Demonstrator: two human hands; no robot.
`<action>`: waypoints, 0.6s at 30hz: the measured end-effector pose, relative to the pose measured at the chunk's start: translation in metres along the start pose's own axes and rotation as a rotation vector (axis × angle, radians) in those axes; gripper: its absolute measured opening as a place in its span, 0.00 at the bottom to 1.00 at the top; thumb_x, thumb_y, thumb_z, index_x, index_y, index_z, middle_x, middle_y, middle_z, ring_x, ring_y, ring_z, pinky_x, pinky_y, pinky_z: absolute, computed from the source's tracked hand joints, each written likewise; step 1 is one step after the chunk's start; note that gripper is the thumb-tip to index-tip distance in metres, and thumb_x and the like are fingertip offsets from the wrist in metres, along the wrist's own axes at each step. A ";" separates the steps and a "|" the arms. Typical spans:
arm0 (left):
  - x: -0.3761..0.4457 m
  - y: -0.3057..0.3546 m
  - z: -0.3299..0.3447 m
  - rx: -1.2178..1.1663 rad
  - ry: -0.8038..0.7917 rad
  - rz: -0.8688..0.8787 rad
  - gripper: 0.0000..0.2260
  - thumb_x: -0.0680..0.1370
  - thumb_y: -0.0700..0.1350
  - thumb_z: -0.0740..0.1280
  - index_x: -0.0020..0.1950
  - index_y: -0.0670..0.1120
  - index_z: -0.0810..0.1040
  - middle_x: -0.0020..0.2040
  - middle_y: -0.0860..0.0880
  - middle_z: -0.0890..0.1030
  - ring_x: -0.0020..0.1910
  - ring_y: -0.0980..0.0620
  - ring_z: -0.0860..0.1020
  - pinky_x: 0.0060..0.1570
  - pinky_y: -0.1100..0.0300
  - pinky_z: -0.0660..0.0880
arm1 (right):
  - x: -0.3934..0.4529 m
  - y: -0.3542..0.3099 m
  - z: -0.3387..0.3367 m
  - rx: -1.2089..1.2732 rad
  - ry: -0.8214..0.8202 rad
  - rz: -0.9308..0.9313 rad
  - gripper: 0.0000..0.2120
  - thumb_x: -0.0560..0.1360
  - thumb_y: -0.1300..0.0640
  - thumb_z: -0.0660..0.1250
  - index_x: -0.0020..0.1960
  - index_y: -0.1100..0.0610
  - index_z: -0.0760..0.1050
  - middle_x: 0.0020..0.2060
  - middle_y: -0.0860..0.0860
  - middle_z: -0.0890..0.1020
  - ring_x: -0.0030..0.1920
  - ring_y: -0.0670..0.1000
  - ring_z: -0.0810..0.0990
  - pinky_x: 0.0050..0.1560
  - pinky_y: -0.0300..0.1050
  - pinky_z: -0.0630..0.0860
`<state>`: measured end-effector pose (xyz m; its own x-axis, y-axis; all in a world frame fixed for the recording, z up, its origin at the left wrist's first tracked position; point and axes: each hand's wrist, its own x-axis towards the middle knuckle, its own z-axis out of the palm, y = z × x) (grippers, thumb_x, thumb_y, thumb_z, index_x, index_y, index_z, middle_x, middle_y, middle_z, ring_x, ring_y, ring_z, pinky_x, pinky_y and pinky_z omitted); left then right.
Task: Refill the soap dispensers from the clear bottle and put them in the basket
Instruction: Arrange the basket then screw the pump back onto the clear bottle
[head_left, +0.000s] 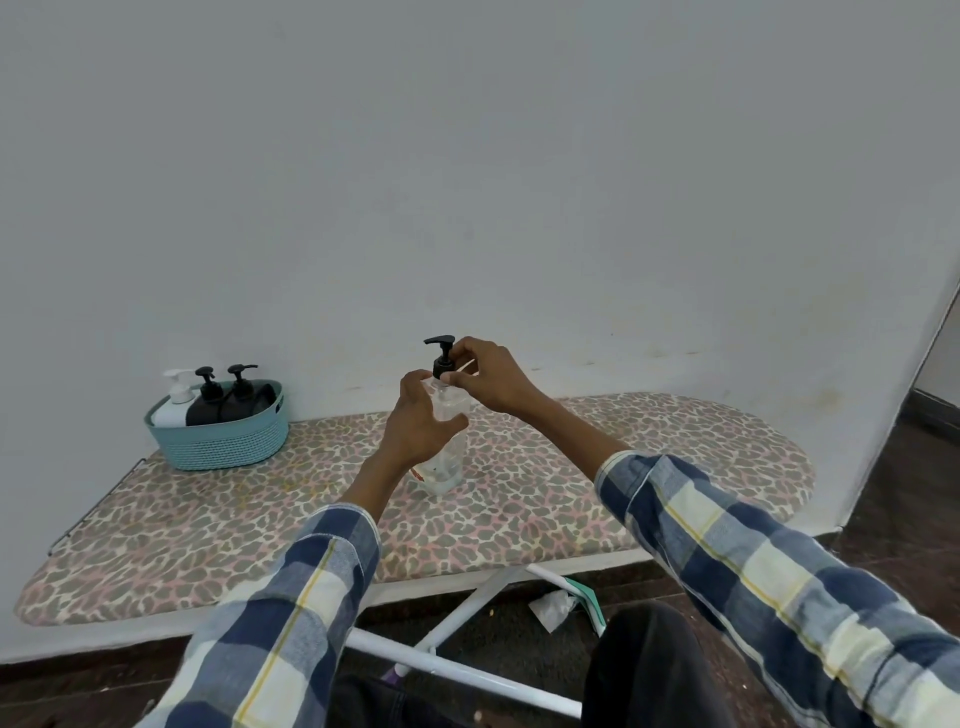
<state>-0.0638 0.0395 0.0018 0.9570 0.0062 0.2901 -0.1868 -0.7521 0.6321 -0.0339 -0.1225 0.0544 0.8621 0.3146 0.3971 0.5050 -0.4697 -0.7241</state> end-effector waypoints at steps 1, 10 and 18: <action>0.000 0.000 0.001 0.000 0.001 -0.001 0.38 0.78 0.50 0.75 0.79 0.43 0.56 0.77 0.43 0.66 0.66 0.39 0.77 0.61 0.46 0.77 | 0.001 0.000 0.000 -0.001 0.004 0.007 0.13 0.77 0.57 0.77 0.58 0.59 0.79 0.50 0.49 0.84 0.45 0.41 0.82 0.43 0.29 0.73; 0.001 -0.003 0.003 -0.011 0.010 0.022 0.39 0.77 0.51 0.76 0.78 0.44 0.56 0.76 0.45 0.65 0.68 0.41 0.75 0.63 0.43 0.77 | -0.002 -0.002 0.006 0.078 0.064 0.084 0.27 0.72 0.42 0.81 0.59 0.57 0.73 0.52 0.52 0.83 0.49 0.50 0.82 0.44 0.42 0.74; 0.003 -0.005 0.003 -0.036 -0.007 0.004 0.39 0.77 0.50 0.76 0.78 0.45 0.55 0.75 0.43 0.68 0.65 0.39 0.77 0.62 0.44 0.78 | 0.000 -0.005 0.008 0.288 0.005 0.112 0.13 0.78 0.67 0.73 0.61 0.61 0.84 0.54 0.55 0.88 0.53 0.52 0.87 0.59 0.44 0.82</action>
<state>-0.0594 0.0413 -0.0025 0.9575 -0.0016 0.2883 -0.1987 -0.7282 0.6560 -0.0368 -0.1133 0.0535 0.9122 0.2697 0.3084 0.3753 -0.2481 -0.8931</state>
